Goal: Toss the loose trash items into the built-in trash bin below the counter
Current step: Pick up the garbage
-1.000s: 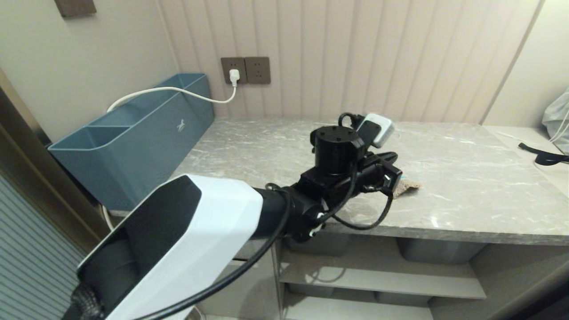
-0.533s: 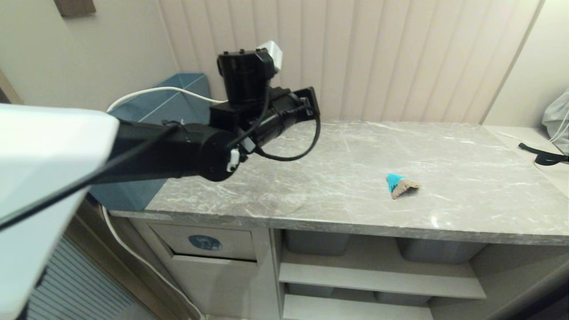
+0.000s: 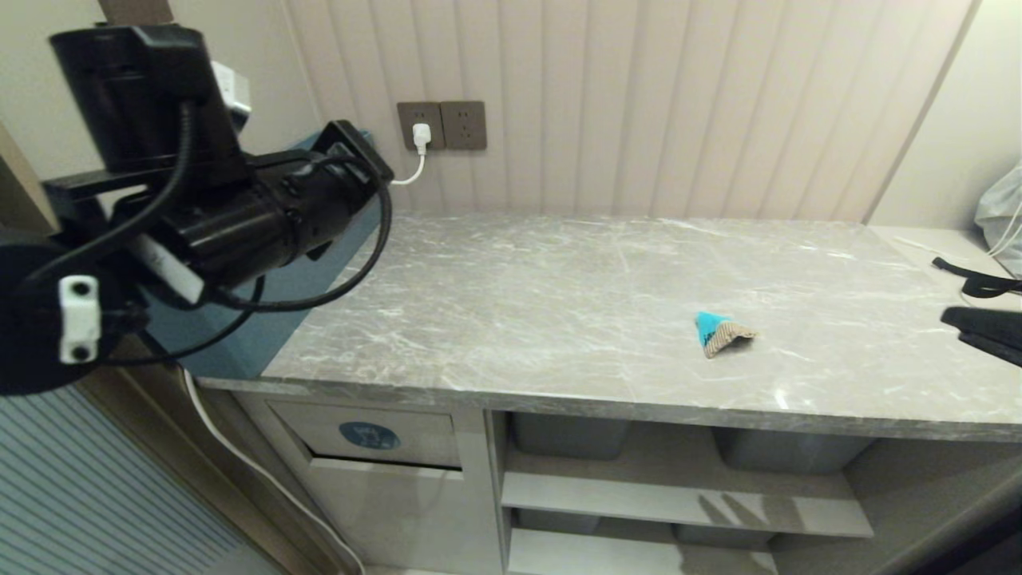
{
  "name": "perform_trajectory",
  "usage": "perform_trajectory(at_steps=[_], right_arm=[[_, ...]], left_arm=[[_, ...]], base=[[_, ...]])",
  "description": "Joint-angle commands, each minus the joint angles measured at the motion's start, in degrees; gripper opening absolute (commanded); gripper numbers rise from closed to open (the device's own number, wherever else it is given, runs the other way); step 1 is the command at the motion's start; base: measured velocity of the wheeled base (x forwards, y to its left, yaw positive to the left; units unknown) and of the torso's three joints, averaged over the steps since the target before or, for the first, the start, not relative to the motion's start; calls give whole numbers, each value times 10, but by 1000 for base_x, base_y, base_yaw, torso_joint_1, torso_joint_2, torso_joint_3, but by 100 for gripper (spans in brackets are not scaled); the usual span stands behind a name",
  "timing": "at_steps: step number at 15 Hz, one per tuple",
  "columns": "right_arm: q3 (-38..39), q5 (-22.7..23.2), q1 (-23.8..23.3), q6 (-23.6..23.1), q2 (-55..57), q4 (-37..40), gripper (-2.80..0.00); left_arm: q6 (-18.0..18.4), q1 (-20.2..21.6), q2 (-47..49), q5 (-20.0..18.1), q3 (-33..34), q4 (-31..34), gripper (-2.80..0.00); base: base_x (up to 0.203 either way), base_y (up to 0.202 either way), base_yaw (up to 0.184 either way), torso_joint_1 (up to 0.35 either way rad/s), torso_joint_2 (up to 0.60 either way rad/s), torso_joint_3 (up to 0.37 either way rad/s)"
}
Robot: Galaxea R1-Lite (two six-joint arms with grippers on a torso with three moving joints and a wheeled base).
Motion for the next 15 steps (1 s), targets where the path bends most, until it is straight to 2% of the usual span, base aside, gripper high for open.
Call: perform_trajectory(at_steps=[1, 2, 3, 4, 5, 10, 13, 15], right_arm=[[-52, 7, 13, 191, 107, -4, 0], [-71, 9, 21, 270, 128, -6, 0], [-81, 9, 32, 341, 143, -7, 0], [-86, 9, 42, 395, 156, -7, 0], [-86, 8, 48, 423, 173, -7, 0], [-67, -25, 50, 431, 244, -16, 0], [-55, -33, 49, 430, 284, -74, 0], [-57, -57, 49, 430, 324, -105, 0]], left_arm=[[-3, 3, -82, 9, 51, -2, -280], [-10, 2, -96, 18, 63, -2, -280], [-41, -1, -102, 21, 65, 1, -280], [-73, -3, -107, 22, 65, 5, -280], [-89, -3, -110, 24, 70, 11, -280], [-87, -2, -95, 24, 69, 11, -280], [-87, -2, -84, 25, 52, 11, -280], [-87, -2, -85, 26, 52, 11, -280]], base=[[0, 0, 0, 0, 0, 0], [0, 0, 0, 0, 0, 0], [0, 0, 0, 0, 0, 0], [0, 0, 0, 0, 0, 0], [0, 0, 0, 0, 0, 0], [0, 0, 0, 0, 0, 0], [0, 0, 0, 0, 0, 0], [0, 0, 0, 0, 0, 0]])
